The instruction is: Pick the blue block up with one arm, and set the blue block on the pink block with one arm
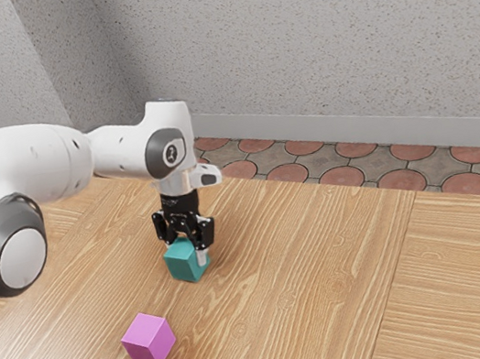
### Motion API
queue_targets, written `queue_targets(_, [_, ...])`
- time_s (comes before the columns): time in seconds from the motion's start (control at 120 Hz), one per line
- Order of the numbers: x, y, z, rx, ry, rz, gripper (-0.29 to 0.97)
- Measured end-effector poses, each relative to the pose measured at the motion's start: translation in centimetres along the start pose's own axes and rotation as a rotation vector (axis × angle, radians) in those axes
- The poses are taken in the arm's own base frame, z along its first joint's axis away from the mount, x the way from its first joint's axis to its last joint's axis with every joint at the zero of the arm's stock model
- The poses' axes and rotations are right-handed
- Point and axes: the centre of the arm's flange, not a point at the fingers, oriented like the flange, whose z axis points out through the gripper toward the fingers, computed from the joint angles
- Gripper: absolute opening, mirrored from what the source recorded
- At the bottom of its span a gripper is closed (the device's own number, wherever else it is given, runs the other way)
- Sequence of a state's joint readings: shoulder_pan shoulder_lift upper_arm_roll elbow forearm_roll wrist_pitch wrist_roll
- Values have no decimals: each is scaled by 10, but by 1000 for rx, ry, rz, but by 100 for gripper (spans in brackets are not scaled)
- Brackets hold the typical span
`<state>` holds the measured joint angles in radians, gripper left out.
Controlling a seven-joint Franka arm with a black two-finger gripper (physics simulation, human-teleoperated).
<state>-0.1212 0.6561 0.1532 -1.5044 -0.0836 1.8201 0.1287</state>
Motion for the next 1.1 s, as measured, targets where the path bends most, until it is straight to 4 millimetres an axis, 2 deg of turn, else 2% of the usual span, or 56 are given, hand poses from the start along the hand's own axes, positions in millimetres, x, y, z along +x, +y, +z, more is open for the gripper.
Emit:
queue_targets(0.15, [-23,1,-23,6,15,0,40])
queue_targets(0.267, [-53,10,-41,15,18,13,40])
queue_targets(0.508, [-125,10,-39,24,-26,-2,40])
queue_targets(0.725, [-172,10,-28,33,-53,-17,40])
queue_targets(0.867, [-193,16,-27,46,-50,-20,40])
queue_targets(1.1, [-203,32,-19,61,-59,-24,40])
